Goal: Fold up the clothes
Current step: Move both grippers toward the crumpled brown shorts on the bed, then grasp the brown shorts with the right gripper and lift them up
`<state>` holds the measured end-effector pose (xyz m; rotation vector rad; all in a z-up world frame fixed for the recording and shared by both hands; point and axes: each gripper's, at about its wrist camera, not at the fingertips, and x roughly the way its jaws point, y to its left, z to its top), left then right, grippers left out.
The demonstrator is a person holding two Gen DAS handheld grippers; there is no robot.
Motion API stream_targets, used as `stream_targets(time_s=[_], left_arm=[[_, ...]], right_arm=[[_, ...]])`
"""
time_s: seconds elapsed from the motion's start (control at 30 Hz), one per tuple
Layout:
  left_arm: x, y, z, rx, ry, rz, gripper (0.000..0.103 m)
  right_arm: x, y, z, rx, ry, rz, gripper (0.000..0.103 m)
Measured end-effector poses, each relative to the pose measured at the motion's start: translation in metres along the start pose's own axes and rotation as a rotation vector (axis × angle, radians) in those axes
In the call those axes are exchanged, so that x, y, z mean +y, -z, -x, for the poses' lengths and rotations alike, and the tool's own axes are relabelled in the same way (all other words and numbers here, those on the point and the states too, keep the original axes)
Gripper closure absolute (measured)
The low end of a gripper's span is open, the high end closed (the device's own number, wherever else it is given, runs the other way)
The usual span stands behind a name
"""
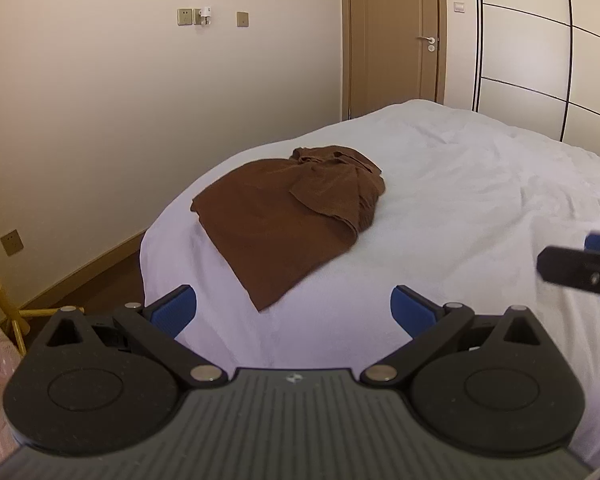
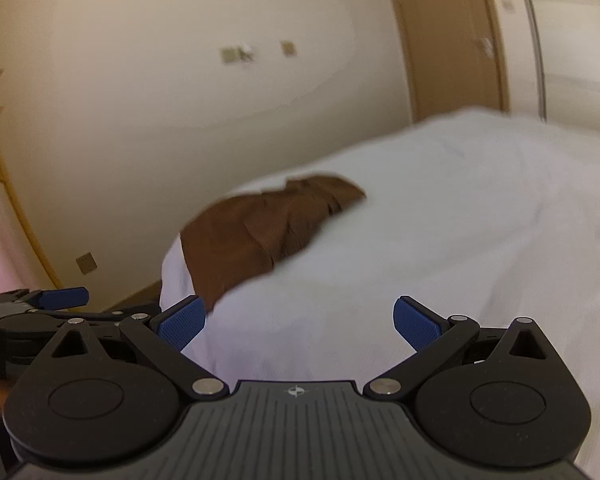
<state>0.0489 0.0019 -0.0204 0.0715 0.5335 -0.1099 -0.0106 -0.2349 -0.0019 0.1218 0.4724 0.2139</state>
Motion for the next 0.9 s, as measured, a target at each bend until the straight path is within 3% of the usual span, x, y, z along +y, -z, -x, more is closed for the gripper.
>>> stream_targets(time_s=[0.2,0.47,0.67,0.9], left_arm=[[0.013,-0.007,-0.048,0.005,-0.024,-0.029,0.001],[-0.01,-0.008,-0.121,-0.008,0.055,-0.186,0.001],[-0.028,-0.018,-0.162,-0.049,0.081,-0.266,0.001],[-0.001,-0.034,-0.187,-0.062,-0.023,-0.261,0.005]], right_arm=[[-0.005,-0.025,-0.048,-0.018,0.014,0.145,0.003],[-0.022,-0.044,-0.137,0.046,-0.043,0.172,0.017],[-0.033,-0.056,-0.2,0.089,-0.083,0.183,0.017],[-0.049,-0.061,-0.253,0.144,-0.14,0.12,0.019]])
